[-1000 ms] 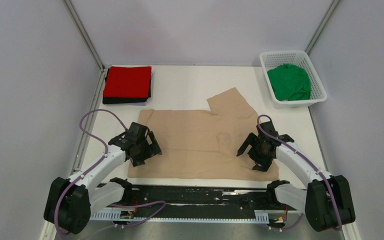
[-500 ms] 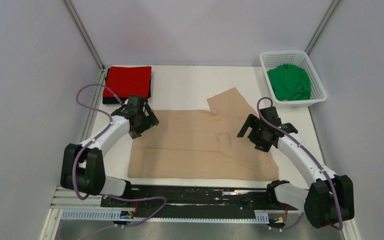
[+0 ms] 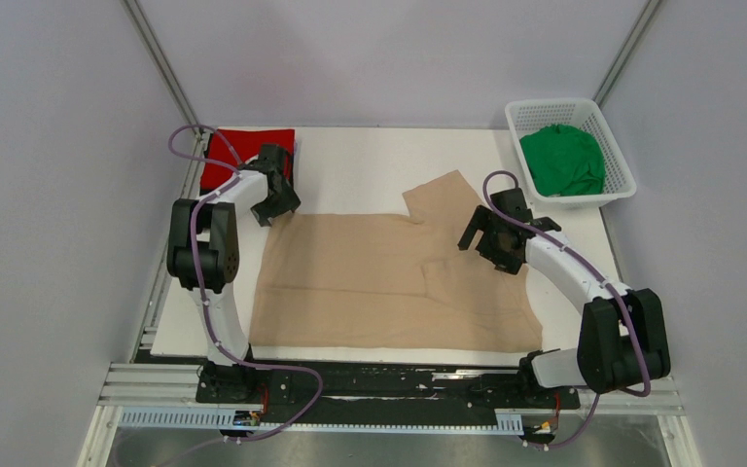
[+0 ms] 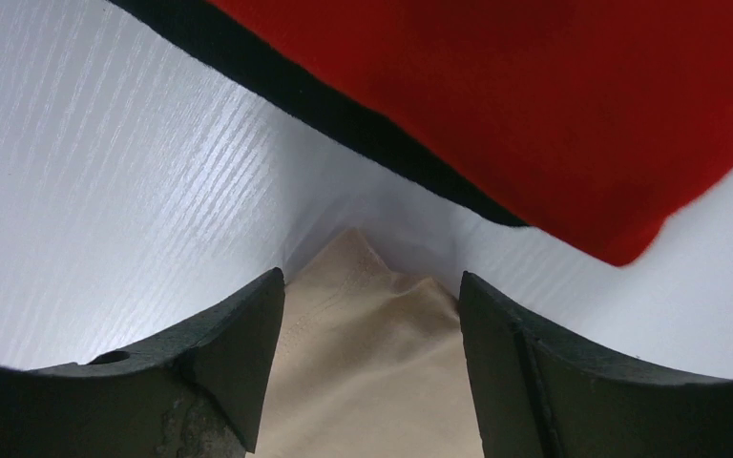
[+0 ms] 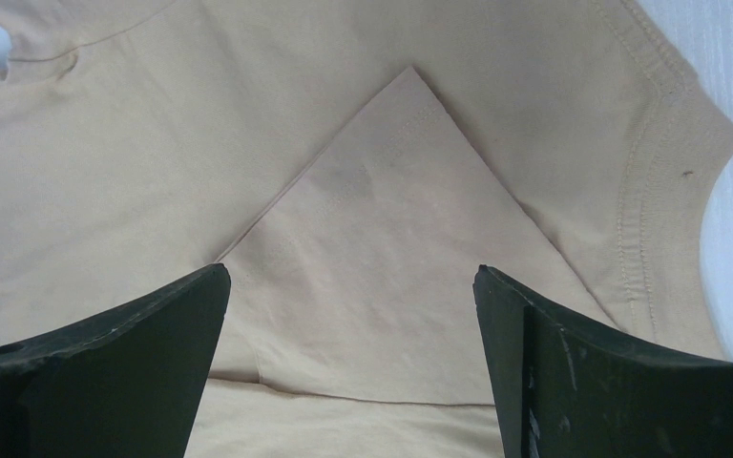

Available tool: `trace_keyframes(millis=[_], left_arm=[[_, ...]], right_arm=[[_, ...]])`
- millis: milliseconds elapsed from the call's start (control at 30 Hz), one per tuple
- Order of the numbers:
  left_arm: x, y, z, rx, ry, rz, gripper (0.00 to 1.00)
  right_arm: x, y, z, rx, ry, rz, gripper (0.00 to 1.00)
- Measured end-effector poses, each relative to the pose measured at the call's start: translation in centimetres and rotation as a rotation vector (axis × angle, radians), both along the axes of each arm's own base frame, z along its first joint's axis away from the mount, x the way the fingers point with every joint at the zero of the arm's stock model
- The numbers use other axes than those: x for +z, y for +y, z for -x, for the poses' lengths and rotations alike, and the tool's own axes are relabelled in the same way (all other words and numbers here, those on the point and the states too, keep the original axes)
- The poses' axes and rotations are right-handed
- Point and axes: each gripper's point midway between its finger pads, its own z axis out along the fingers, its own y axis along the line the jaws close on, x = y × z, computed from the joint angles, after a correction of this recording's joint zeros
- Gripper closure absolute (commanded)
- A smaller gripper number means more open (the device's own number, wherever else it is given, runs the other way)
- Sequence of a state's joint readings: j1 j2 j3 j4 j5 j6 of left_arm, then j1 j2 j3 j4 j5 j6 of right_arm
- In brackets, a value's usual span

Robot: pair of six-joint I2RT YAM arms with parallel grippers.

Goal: Fold and stack the t-shirts
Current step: Grab the side of the flattened tshirt furthest away from the robot with both arms

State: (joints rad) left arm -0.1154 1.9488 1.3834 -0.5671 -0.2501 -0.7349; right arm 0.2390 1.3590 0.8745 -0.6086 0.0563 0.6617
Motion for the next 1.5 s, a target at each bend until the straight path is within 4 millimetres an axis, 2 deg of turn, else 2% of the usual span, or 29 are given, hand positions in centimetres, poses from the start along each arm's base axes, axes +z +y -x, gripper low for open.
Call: trace_keyframes(millis=[100,267,433,567,633,667,733,867,1000,1067,1267,1367,1500], left_arm=[[-1.1,0.4,0.1,0.008,0.031,-0.022,0.38],[-1.4,1.2,0.3,0.031,0.056,-0.067,0.41],[-1.4,1.6,0.5,0.041,0.07,-0.089,0.48],[-1.4,1.8,0.4,0.046,0.082,-0.102,0.63],[-1.4,1.9,0.4,0.045,0.087,-0.105,0.75],[-1.4,1.9,0.4,0.047,0.089,-0.104,0.86],[-1.4,1.9,0.5,0.041,0.098,-0.107,0.99],[-1.4,1.8,0.6,0.031,0.105,-0.103,1.0],[-1.4,1.7,0.6,0.019,0.107,-0.099,1.0],[-1.5,1.6,0.6,0.009,0.11,-0.097,1.0],[-1.3,1.4,0.5,-0.019,0.112,-0.089,1.0],[-1.3,1.2,0.5,-0.035,0.114,-0.081,1.0],[-1.4,0.9,0.5,-0.057,0.114,-0.069,1.0]], right_arm=[[-0.8,-0.1,0.0,-0.001,0.022,0.014,0.0],[-2.1,-0.3,0.1,0.002,0.061,0.033,0.0],[-2.3,-0.3,0.1,0.004,0.068,0.035,0.0],[-2.2,-0.3,-0.2,0.006,0.057,0.034,0.0],[-2.1,-0.3,-0.4,0.009,0.051,0.038,0.0],[-2.0,-0.3,-0.6,0.009,0.047,0.042,0.0],[-1.3,-0.3,-1.7,0.012,0.025,0.052,0.0],[0.9,-0.1,-5.3,0.017,-0.043,0.075,0.0],[3.5,0.8,-11.3,0.029,-0.133,0.091,0.03],[3.9,1.3,-14.0,0.04,-0.161,0.099,0.05],[2.2,2.3,-22.6,0.088,-0.2,0.171,0.16],[0.6,2.6,-26.0,0.108,-0.215,0.213,0.23],[-1.6,2.5,-29.3,0.142,-0.224,0.284,0.31]])
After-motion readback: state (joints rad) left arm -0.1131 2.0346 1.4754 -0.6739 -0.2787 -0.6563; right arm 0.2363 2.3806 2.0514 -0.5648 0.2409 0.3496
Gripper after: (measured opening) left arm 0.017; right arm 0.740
